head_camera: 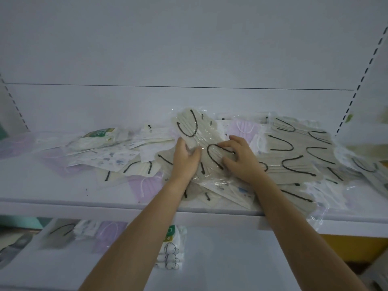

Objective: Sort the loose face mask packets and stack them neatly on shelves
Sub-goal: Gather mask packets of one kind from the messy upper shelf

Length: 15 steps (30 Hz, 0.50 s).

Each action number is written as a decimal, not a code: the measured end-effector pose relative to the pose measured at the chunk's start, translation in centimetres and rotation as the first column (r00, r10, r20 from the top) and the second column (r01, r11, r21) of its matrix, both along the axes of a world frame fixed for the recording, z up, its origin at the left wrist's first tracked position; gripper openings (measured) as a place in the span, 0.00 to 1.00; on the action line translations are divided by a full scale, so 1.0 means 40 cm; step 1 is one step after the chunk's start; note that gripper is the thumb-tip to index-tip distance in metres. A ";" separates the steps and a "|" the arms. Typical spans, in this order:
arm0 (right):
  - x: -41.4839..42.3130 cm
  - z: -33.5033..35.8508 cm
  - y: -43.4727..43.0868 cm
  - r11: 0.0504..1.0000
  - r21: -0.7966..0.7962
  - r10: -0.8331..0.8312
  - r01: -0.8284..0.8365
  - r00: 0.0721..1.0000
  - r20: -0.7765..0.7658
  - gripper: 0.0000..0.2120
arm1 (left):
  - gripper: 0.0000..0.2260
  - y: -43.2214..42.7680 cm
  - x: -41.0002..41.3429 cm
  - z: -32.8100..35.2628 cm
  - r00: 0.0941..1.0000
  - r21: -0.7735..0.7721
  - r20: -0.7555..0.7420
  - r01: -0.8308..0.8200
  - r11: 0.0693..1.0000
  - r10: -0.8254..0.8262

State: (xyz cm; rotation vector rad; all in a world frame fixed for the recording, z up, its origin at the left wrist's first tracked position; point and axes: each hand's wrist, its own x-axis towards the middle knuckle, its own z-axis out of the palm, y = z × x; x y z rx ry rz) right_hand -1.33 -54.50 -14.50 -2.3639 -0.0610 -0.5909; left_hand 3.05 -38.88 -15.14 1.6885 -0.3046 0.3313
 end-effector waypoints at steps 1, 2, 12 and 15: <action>0.003 -0.003 0.001 0.999 -0.036 -0.005 0.003 0.999 -0.033 0.18 | 0.08 0.000 0.003 -0.002 1.000 -0.010 0.020 -0.019 1.000 0.019; 0.005 -0.005 0.003 0.998 -0.055 -0.008 0.006 0.999 -0.038 0.18 | 0.05 0.000 0.004 -0.002 0.999 -0.042 0.040 -0.012 0.999 0.013; 0.006 -0.006 0.007 0.961 -0.246 -0.135 0.128 0.991 -0.014 0.25 | 0.24 0.003 -0.008 -0.001 0.951 -0.102 0.265 -0.137 0.985 0.160; 0.004 -0.010 0.013 0.910 -0.406 -0.148 0.088 0.982 -0.117 0.25 | 0.20 0.014 -0.001 -0.001 0.955 -0.144 0.178 -0.212 0.967 0.236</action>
